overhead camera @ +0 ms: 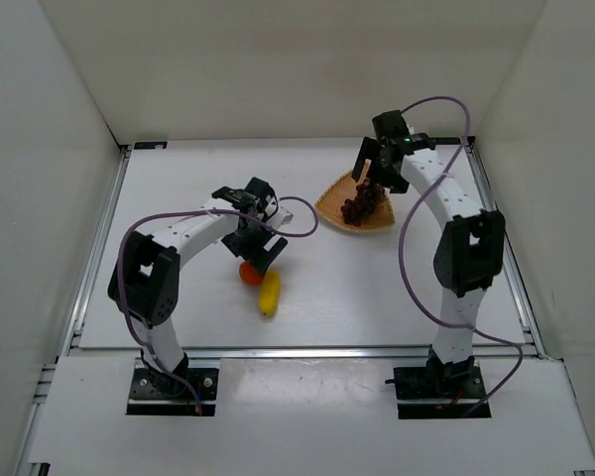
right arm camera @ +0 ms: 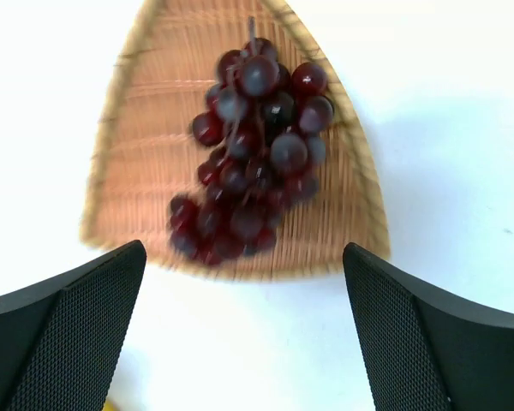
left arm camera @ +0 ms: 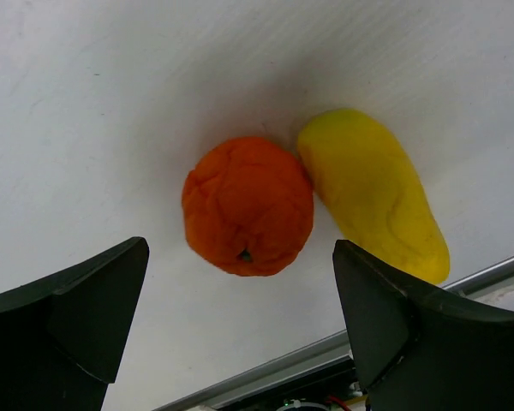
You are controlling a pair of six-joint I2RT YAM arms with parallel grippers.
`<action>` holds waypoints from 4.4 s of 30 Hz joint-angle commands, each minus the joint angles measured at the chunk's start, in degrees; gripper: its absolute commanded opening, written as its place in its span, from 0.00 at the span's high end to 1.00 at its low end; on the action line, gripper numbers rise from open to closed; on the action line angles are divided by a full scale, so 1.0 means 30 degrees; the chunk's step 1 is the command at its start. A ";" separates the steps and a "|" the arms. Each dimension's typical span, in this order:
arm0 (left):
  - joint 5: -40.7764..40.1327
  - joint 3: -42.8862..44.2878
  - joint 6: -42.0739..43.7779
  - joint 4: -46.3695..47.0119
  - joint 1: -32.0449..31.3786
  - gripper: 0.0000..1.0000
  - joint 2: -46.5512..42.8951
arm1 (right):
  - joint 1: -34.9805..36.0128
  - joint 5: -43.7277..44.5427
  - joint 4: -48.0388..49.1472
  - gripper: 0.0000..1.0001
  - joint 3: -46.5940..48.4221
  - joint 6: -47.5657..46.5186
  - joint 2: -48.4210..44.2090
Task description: Place and organize the fake fruits in the fruit bowl
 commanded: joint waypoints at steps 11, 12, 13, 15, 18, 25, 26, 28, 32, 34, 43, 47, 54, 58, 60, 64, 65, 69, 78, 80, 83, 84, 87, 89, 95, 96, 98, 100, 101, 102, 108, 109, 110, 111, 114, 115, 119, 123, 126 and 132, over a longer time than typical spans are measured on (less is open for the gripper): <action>0.1010 0.0996 0.0134 -0.0576 -0.0203 0.36 0.2167 | 0.0021 0.0971 0.0896 0.00 -0.4690 -0.0147 -0.6586; 0.1012 0.0996 0.0337 -0.0578 -0.0203 0.41 0.2167 | 0.0021 0.1174 0.0896 0.00 -0.4866 -0.0147 -0.6966; 0.1012 0.0996 0.0339 -0.0839 -0.0203 0.52 0.2167 | 0.0021 0.1176 0.0896 0.00 -0.5129 -0.0147 -0.7172; 0.0809 0.1170 0.0339 -0.1045 -0.0203 0.58 0.1932 | 0.0021 0.1440 0.1070 0.00 -0.5306 -0.0147 -0.7524; 0.0196 0.2806 0.0515 -0.1690 -0.0377 0.58 0.1698 | 0.0021 0.1440 0.1072 0.00 -0.5774 -0.0147 -0.7964; -0.3934 1.2313 0.1099 -0.1812 -0.2074 0.56 0.6021 | -0.0826 0.1088 0.2300 0.00 -0.9868 0.2252 -0.9662; -0.4113 1.3175 0.1101 -0.1403 -0.2281 0.56 0.6585 | -0.1293 0.0827 0.2303 0.00 -1.0342 0.2981 -1.0216; -0.4492 1.4234 0.1306 -0.0030 -0.2894 0.56 0.7697 | -0.1822 0.0446 0.3031 0.00 -1.1279 0.3571 -1.0833; -0.4670 1.5752 0.2007 0.4220 -0.3629 0.55 0.9077 | -0.2848 0.0385 0.3387 0.00 -1.2981 0.3750 -1.2502; -0.4671 1.7597 0.2009 0.4871 -0.3836 0.55 1.0304 | -0.3288 0.0620 0.3387 0.00 -1.3247 0.3107 -1.2885; -0.3470 2.0451 0.2361 0.6277 -0.4393 0.42 1.3417 | -0.4579 0.0999 0.3035 0.00 -1.4009 0.1730 -1.3854; -0.3673 1.9748 0.2361 0.6453 -0.4393 0.10 1.3417 | -0.4755 0.1000 0.3035 0.00 -1.3777 0.1259 -1.3854; -0.4347 1.8693 0.1775 0.6453 -0.4393 0.00 1.1635 | -0.4755 0.0356 0.3240 0.00 -1.3393 0.0820 -1.3649; -0.4906 1.7961 0.0752 0.6453 -0.4393 0.00 0.9759 | -0.4200 0.0588 0.3240 0.00 -1.3393 -0.0346 -1.4087; -0.5431 1.7669 0.0575 0.6453 -0.4393 0.00 0.8329 | -0.3293 0.0590 0.3416 0.00 -1.4033 -0.1226 -1.4729; -0.7071 1.5708 0.0574 0.6453 -0.4218 0.00 0.5430 | -0.0747 -0.1069 0.4791 0.00 -1.5178 -0.4010 -1.5378; -0.7625 1.4543 0.0574 0.6453 -0.3753 0.00 0.4897 | 0.0709 -0.1457 0.4793 0.00 -1.5180 -0.4507 -1.5001; -0.9297 1.0730 0.0398 0.6453 -0.1965 0.00 0.2377 | 0.5519 -0.0588 0.4793 0.00 -1.4246 -0.3203 -1.2577; -0.8687 0.2238 -0.1739 0.6453 0.3715 0.00 -0.4624 | 1.2088 -0.4330 0.4477 0.00 -0.6782 -0.0469 -0.3375; -0.8685 0.0973 -0.1975 0.6453 0.4393 0.00 -0.6318 | 1.2558 -0.3951 0.2751 0.00 -0.4094 0.0494 -0.0834; -0.8685 -0.1226 -0.1975 0.6453 0.5624 0.00 -0.8283 | 1.2734 -0.4771 0.1541 0.01 -0.3811 0.1170 0.0851; -0.8685 -0.2014 -0.1975 0.6453 0.6178 0.00 -0.8669 | 1.2736 -0.4771 0.1541 0.01 -0.4045 0.1172 0.0853; -0.8279 -0.3044 -0.2294 0.6453 0.7117 0.00 -0.9956 | 1.3495 -0.4217 0.0932 0.01 -0.4311 0.1346 0.1466; -0.7692 -0.3806 -0.2763 0.6453 0.7353 0.00 -1.0458 | 1.3497 -0.3924 0.0459 0.03 -0.4311 0.1961 0.1673; -0.6459 -0.4248 -0.3118 0.6279 0.8059 0.00 -1.0988 | 1.4052 -0.3482 0.0633 0.41 -0.5073 0.1613 0.1263; -0.6459 -0.4248 -0.3118 0.6277 0.8262 0.00 -1.0988 | 1.4054 -0.3656 0.0633 0.50 -0.5276 0.1611 0.1002; -0.6283 -0.4045 -0.3118 0.6277 0.8440 0.00 -1.0988 | 1.4054 -0.3221 0.0809 0.76 -0.5510 0.1611 0.0533; -0.6080 -0.4043 -0.3118 0.6103 0.8440 0.00 -1.1163 | 1.3880 -0.2402 0.0809 0.81 -0.6009 0.1611 -0.0754; -0.6078 -0.3869 -0.3118 0.6101 0.8440 0.00 -1.1163 | 1.3878 -0.1383 0.0809 0.83 -0.6214 0.1611 -0.1310; -0.6078 -0.3867 -0.3118 0.6101 0.8440 0.00 -1.1163 | 1.3182 -0.0880 0.0809 0.83 -0.6448 0.1408 -0.2533; -0.6078 -0.3867 -0.3118 0.6101 0.8615 0.00 -1.0958 | 0.7266 0.1582 0.0167 0.87 -0.8178 0.0410 -0.5827; -0.6078 -0.3867 -0.3118 0.6101 0.8615 0.00 -1.0958 | 0.6358 0.1789 -0.0039 0.88 -0.8179 0.0410 -0.5827; -0.6078 -0.3693 -0.3118 0.5927 0.8789 0.00 -1.0755 | 0.4609 0.1791 -0.0244 0.90 -0.8179 0.0410 -0.5827; -0.6078 -0.3692 -0.3118 0.5926 0.8791 0.00 -1.0753 | 0.3750 0.1414 -0.0246 0.91 -0.8004 0.0642 -0.5537; -0.6252 -0.3692 -0.3118 0.5926 0.8967 0.00 -1.0345 | 0.0907 -0.0839 -0.0072 0.93 -0.7390 0.1462 -0.4485; -0.6457 -0.3518 -0.2944 0.5926 0.8967 0.00 -1.0343 | 0.0320 -0.1425 0.0220 0.93 -0.6981 0.2161 -0.4218; -0.6837 -0.3313 -0.2737 0.5926 0.9143 0.00 -0.9759 | -0.1588 -0.3070 0.0750 0.93 -0.5607 0.3222 -0.2639; -0.7191 -0.2901 -0.2737 0.5926 0.9143 0.00 -0.8648 | -0.1825 -0.3746 0.0547 0.93 -0.3704 0.3222 -0.1025; -0.7367 -0.2490 -0.2737 0.5926 0.9143 0.00 -0.7740 | -0.1825 -0.3921 0.0369 0.88 -0.2878 0.3427 -0.0057; -0.7367 -0.1670 -0.2737 0.5750 0.9143 0.00 -0.6681 | -0.2001 -0.3924 -0.0041 0.36 -0.2641 0.3603 0.0589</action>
